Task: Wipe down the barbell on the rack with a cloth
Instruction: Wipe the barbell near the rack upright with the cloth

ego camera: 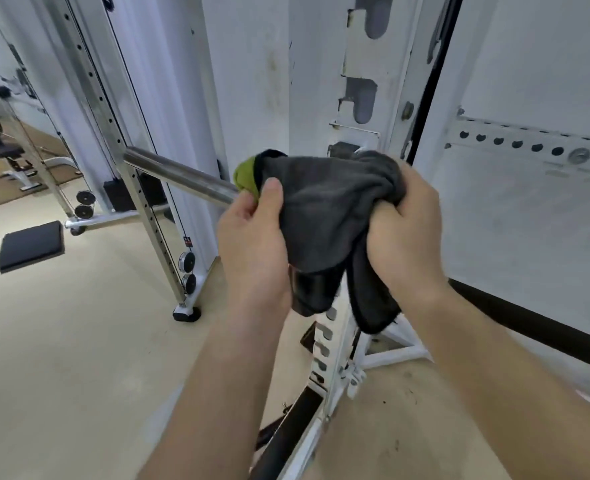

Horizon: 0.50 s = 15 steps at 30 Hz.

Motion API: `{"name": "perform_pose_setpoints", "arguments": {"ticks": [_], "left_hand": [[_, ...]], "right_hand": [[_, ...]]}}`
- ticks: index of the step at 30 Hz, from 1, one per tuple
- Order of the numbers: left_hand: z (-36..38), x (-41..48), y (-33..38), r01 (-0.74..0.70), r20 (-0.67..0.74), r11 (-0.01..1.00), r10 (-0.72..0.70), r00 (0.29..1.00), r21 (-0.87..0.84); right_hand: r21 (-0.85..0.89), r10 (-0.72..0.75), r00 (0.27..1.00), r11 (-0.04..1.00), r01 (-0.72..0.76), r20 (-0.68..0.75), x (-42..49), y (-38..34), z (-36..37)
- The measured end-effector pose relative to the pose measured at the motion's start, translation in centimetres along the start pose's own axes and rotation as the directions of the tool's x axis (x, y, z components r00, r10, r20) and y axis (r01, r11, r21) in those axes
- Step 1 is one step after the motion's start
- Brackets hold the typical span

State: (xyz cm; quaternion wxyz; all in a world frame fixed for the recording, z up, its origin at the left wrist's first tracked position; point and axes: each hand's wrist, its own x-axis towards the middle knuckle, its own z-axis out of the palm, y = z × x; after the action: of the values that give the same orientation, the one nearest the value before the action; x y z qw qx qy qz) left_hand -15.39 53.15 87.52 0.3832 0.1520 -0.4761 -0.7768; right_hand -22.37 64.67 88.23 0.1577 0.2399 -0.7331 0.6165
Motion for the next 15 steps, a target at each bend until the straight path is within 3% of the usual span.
{"name": "perform_pose_setpoints", "arguments": {"ticks": [2,3,5,6,10,12,15], "left_hand": [[-1.1,2.7,-0.6,-0.036,-0.071,0.986,0.048,0.996,0.166],[-1.9,3.5,-1.7,0.008,-0.098,0.971,0.016,0.995,0.238],[-3.7,4.0,-4.1,0.121,-0.100,0.959,-0.098,0.990,0.257],[-4.4,3.9,-5.0,0.174,-0.068,0.962,-0.163,0.984,0.212],[-4.6,3.9,-8.1,0.340,0.020,0.939,-0.342,0.940,0.050],[-3.9,4.5,-8.6,0.453,0.074,0.891,-0.452,0.889,0.007],[-3.7,5.7,-8.7,0.529,0.099,0.848,-0.528,0.843,0.025]], "right_hand": [[-0.113,-0.178,0.975,0.975,0.193,0.133,1.0,-0.2,3.6],[-0.229,-0.242,0.924,0.921,0.315,0.297,1.4,0.5,5.1],[-0.382,-0.178,0.786,0.797,0.468,0.593,2.2,1.9,6.6],[-0.427,-0.092,0.745,0.770,0.474,0.661,2.7,2.3,6.8],[-0.587,0.207,0.672,0.702,0.404,0.711,4.2,1.3,6.6],[-0.635,0.196,0.690,0.616,0.466,0.696,3.9,1.1,6.7],[-0.685,0.063,0.792,0.545,0.483,0.608,1.9,1.7,6.2]]}}
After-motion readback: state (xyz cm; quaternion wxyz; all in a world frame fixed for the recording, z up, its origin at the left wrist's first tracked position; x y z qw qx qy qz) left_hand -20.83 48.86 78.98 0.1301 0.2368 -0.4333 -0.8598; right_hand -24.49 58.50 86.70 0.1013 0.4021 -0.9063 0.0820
